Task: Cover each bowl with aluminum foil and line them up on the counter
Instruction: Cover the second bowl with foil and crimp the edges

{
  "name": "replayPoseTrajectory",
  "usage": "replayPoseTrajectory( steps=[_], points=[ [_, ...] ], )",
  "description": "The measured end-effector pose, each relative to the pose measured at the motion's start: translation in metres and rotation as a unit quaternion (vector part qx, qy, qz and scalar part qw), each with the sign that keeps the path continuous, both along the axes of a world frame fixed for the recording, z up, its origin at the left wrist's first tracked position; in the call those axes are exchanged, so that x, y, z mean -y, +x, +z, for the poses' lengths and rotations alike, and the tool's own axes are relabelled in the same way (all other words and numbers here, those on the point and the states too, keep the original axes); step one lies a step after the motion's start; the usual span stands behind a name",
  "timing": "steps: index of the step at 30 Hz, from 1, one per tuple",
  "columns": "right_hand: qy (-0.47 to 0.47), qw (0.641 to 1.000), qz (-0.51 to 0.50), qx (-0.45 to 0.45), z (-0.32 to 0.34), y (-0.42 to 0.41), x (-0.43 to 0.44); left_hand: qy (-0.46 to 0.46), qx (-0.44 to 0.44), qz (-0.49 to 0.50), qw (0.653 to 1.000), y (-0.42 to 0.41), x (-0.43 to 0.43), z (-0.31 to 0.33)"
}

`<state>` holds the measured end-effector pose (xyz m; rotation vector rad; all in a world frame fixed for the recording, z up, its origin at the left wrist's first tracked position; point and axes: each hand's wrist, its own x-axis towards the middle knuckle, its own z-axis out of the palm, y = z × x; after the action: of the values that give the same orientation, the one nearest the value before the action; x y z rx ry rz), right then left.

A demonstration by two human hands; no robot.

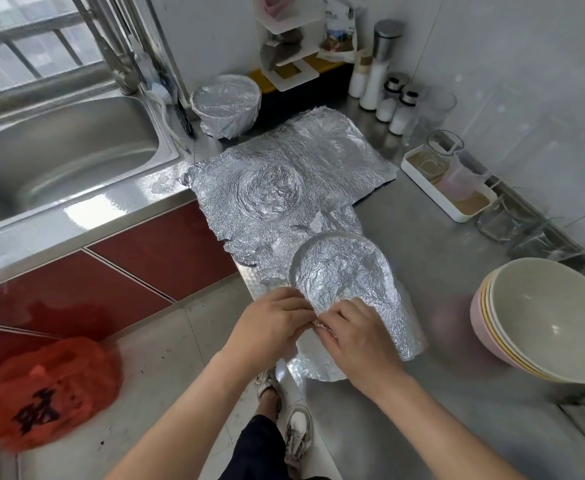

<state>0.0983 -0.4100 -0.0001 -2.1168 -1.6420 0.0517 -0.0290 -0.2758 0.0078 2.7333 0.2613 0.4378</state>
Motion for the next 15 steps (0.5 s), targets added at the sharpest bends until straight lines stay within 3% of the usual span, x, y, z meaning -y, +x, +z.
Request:
replayPoseTrajectory(
  steps=[15],
  points=[
    [-0.024, 0.998, -0.048, 0.026, -0.001, -0.018, -0.010, -0.011, 0.013, 0.014, 1.000, -0.005, -0.005, -0.008]
  ],
)
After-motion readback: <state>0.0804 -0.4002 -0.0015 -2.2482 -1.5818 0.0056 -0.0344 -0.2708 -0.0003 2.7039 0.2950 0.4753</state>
